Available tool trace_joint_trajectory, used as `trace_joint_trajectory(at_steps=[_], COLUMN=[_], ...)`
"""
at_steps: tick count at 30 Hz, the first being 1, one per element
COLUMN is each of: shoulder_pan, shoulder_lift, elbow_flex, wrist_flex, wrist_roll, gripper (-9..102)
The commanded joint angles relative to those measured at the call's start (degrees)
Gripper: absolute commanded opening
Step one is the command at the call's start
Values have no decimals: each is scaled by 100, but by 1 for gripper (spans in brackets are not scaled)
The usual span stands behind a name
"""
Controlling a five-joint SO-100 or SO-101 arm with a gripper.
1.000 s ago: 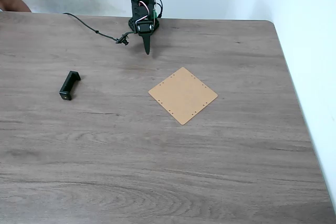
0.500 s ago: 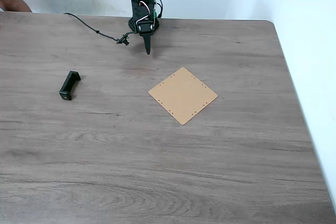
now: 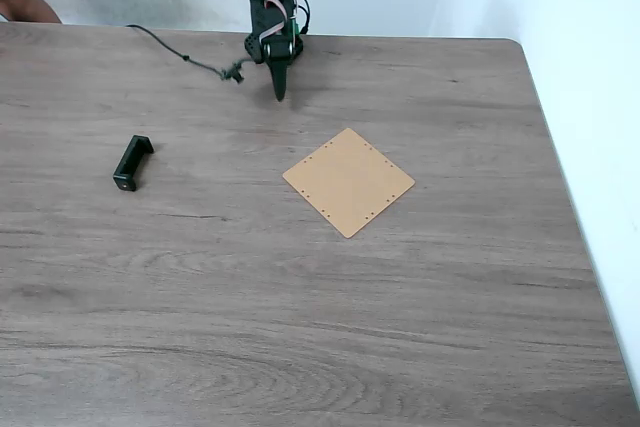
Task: Grasp a black block and then place it on the board.
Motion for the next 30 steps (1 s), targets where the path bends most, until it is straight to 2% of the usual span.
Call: trace_joint_trajectory(at_steps=[1, 7, 15, 23, 30], shoulder_pan=[325, 1134, 2092, 2918, 3639], shoulder_lift=[-1371, -2848, -3674, -4878, -6249], elbow_flex=[-1564, -2821, -2988, -3744, -4553], wrist_flex=[-396, -1169, -1793, -2610, -3313], wrist_roll=[-976, -2496, -4948, -6214, -7286], gripper=[0, 0, 3, 6, 2])
